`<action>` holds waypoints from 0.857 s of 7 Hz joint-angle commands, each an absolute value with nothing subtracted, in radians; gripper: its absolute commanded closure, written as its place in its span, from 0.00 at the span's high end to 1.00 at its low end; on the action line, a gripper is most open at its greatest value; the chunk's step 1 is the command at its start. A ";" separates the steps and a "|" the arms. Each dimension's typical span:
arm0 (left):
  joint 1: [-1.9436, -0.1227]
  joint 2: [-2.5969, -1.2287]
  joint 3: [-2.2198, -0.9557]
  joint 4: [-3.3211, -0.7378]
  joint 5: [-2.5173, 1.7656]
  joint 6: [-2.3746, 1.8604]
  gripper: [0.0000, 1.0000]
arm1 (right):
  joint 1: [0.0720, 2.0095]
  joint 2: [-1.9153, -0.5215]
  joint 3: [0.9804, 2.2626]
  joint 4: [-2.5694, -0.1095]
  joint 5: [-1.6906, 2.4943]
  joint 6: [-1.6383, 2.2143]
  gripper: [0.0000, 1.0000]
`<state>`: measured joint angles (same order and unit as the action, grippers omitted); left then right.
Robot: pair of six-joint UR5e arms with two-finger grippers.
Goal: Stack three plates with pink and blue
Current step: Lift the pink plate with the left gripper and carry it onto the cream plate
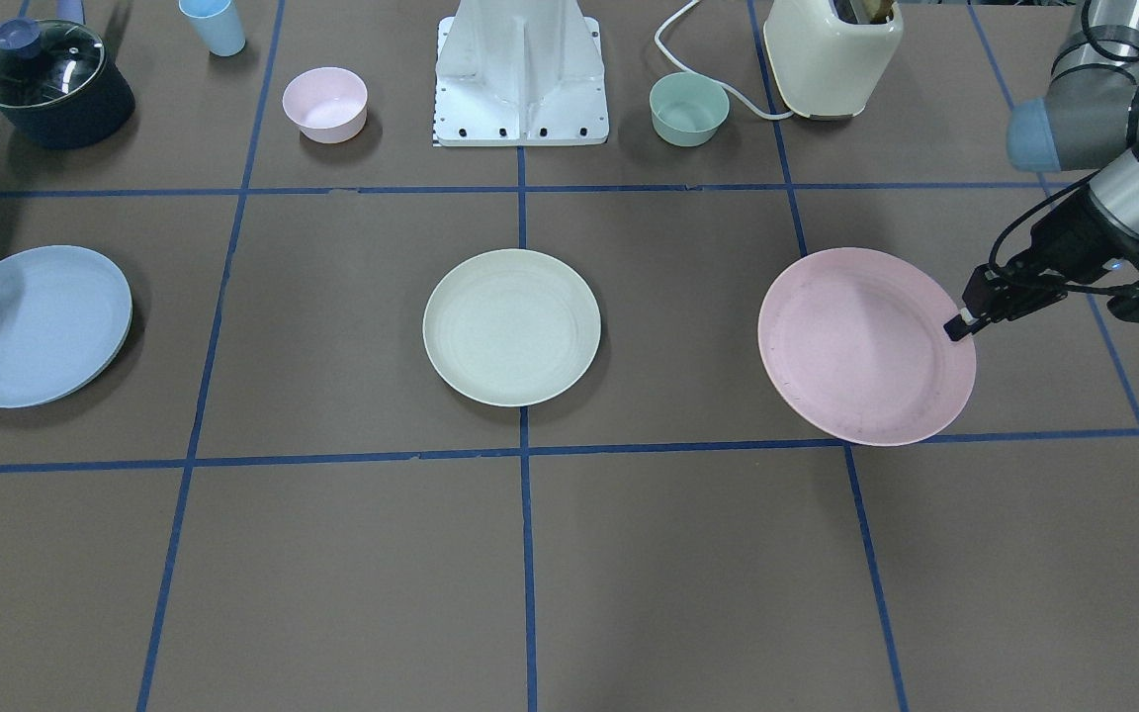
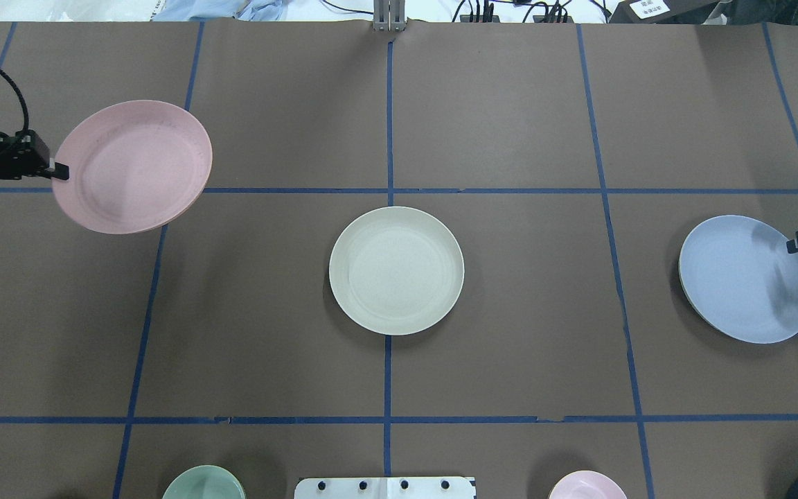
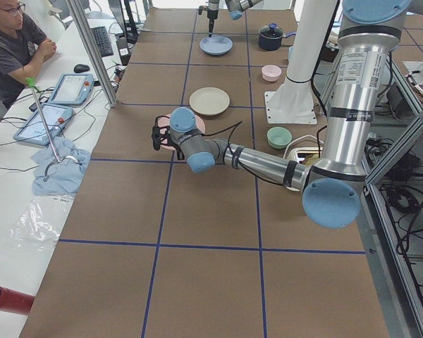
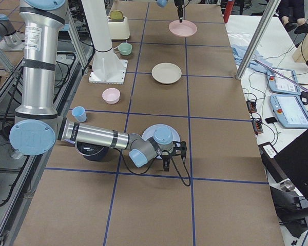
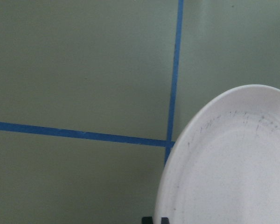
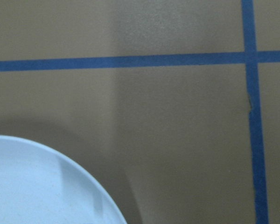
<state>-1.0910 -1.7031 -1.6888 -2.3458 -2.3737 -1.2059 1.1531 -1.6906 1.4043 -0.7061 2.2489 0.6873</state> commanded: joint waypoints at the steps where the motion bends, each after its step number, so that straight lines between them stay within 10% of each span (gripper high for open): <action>1: -1.023 -1.724 -1.730 -2.342 -2.355 -1.310 0.00 | 1.140 -1.712 1.399 -0.666 2.276 0.686 0.97; 4: -0.768 -1.912 -1.730 -2.240 -2.165 -1.608 0.00 | 1.140 -1.723 1.404 -0.667 2.290 0.686 0.78; 6: -0.697 -1.968 -1.726 -2.186 -2.119 -1.650 0.00 | 1.140 -1.723 1.416 -0.667 2.286 0.693 0.04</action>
<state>-0.7420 -1.9363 -1.7292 -2.2135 -2.1512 -1.6188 1.1398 -1.7220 1.4084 -0.6671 2.2890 0.6874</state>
